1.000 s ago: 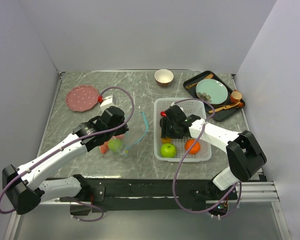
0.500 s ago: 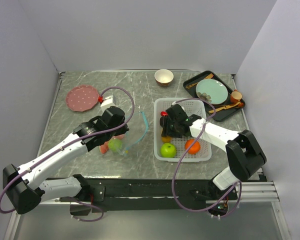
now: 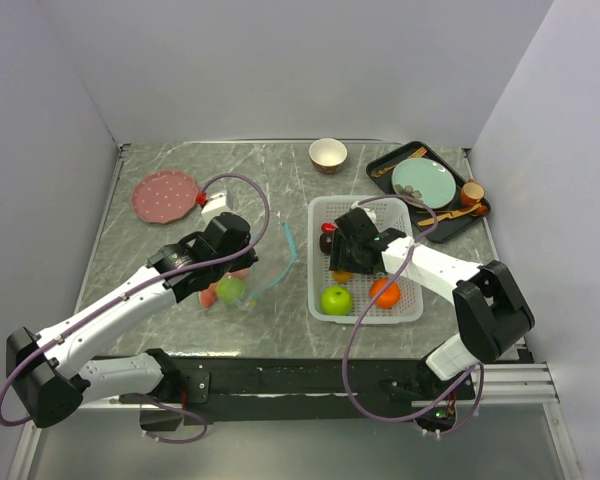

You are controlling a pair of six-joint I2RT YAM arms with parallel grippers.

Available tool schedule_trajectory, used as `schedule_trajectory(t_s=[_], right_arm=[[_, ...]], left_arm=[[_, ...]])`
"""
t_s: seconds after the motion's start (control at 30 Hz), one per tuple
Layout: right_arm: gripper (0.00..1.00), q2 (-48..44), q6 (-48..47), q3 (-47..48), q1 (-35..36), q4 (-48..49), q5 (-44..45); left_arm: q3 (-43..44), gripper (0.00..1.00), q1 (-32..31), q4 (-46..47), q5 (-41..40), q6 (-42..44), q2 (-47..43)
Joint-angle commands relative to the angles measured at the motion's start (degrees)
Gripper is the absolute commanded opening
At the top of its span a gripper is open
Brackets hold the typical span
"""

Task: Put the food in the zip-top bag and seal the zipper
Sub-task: Move the fake fruit to the bin, then pick up the fake fruit from the bin.

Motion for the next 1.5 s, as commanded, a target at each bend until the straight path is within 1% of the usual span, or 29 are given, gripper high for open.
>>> schedule_trajectory(t_s=[0.0,0.27,0.37,0.47,0.5,0.53,0.57,0.77,1.03,1.13,1.3,1.47], right_arm=[[0.73,1.5,-0.68,-1.09,-0.32,-1.11,2.69],[0.74,1.33,-0.51,-0.91,-0.4,-1.02,2.69],[0.7,-0.33,-0.24,-1.44,-0.32,-0.85,3.04],[0.63,-2.09,0.02,-1.79,-0.32,-0.94,4.01],[0.58,-2.53,0.11,-1.79,-0.4,-0.94,4.45],[0.56,-2.97,0.11,-1.88,-0.4,-1.02,4.62],[0.51,-3.67,0.11,-1.88,-0.4,-1.02,4.71],[0.45,-6.66,0.11,-1.44,-0.49,-1.64,5.15],[0.42,-12.81,0.37,-0.13,-0.4,-3.49,4.1],[0.42,-15.45,0.55,0.58,-0.4,-3.48,1.47],[0.43,-18.44,0.99,2.42,-0.05,-2.35,-5.65],[0.43,-19.59,0.64,4.62,1.44,-1.12,-10.66]], left_arm=[[-0.38,0.01,-0.1,0.2,0.0,-0.01,-0.29],[0.06,0.01,-0.1,0.2,0.26,0.17,0.5],[-0.03,0.01,-0.1,0.2,0.09,0.34,0.5],[-0.29,0.01,-0.1,0.29,0.17,0.08,0.33],[-0.38,0.01,-0.1,0.37,0.17,0.08,0.33],[-0.47,0.01,-0.1,0.37,0.26,-0.01,0.15],[-0.56,0.01,-0.1,0.37,0.26,-0.01,0.24],[-0.47,0.01,-0.01,0.37,0.17,0.08,-0.02],[-0.56,0.01,-0.1,0.46,0.44,-0.01,-0.2],[-0.82,0.01,-0.1,0.81,0.52,-0.27,-0.37],[-0.47,0.01,-0.1,1.08,0.88,-0.1,0.06],[-0.21,0.01,-0.1,1.78,1.4,0.08,0.42]])
